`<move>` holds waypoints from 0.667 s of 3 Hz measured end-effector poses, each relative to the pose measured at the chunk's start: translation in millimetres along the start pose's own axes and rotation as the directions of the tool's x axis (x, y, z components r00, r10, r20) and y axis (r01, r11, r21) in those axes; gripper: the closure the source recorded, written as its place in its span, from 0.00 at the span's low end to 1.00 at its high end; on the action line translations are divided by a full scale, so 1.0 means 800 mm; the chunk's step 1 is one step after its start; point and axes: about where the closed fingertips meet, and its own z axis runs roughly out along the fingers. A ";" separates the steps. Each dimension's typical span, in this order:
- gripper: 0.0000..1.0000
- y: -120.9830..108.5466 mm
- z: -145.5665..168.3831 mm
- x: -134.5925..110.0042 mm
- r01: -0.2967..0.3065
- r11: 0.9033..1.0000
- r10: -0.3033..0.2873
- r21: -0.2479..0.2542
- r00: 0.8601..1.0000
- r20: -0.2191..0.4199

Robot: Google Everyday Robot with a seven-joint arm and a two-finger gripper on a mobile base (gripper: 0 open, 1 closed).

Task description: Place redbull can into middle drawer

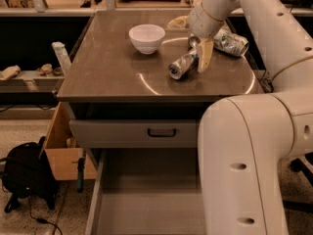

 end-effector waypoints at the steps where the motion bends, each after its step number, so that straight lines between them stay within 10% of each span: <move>1: 0.00 0.000 0.000 0.000 0.000 1.000 0.000 0.001 1.000 0.000; 2: 0.00 -0.002 0.010 0.000 0.000 1.000 0.000 -0.006 1.000 0.006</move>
Offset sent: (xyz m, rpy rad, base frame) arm 0.0002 0.0041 -0.0084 -0.0088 0.0385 0.0185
